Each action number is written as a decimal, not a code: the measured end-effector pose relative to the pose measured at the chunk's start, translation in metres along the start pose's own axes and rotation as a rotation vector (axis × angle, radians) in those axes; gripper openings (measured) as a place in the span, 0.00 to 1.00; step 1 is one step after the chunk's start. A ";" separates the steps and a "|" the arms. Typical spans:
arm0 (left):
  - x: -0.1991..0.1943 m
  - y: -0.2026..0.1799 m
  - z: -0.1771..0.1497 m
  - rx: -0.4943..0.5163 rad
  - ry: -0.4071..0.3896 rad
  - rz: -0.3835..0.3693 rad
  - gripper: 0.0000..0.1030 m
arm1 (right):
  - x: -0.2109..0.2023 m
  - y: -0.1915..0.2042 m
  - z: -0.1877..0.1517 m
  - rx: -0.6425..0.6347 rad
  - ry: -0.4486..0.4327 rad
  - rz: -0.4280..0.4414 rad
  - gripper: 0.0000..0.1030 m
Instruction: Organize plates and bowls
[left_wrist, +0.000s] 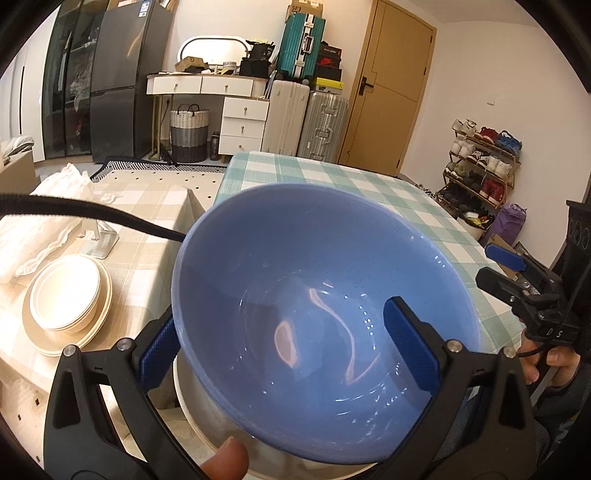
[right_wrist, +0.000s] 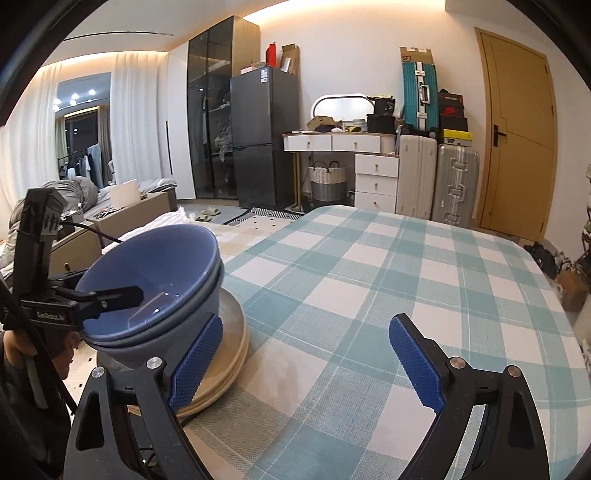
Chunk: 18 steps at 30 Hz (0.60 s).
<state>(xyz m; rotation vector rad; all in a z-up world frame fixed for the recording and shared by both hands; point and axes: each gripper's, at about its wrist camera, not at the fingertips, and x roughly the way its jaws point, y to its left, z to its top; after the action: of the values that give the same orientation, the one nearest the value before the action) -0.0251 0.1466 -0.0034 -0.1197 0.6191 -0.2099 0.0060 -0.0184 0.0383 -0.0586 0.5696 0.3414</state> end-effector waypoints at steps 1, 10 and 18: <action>-0.001 -0.001 -0.001 0.009 -0.010 0.000 0.98 | 0.000 -0.002 -0.002 0.005 0.001 -0.004 0.91; -0.005 -0.001 -0.009 0.013 -0.052 -0.008 0.98 | 0.000 -0.022 -0.009 0.060 0.003 -0.066 0.91; -0.006 0.000 -0.009 0.015 -0.055 -0.010 0.98 | 0.001 -0.026 -0.010 0.060 0.006 -0.076 0.91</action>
<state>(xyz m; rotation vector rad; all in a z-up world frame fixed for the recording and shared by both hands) -0.0352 0.1472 -0.0069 -0.1140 0.5620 -0.2202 0.0107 -0.0441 0.0285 -0.0235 0.5815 0.2500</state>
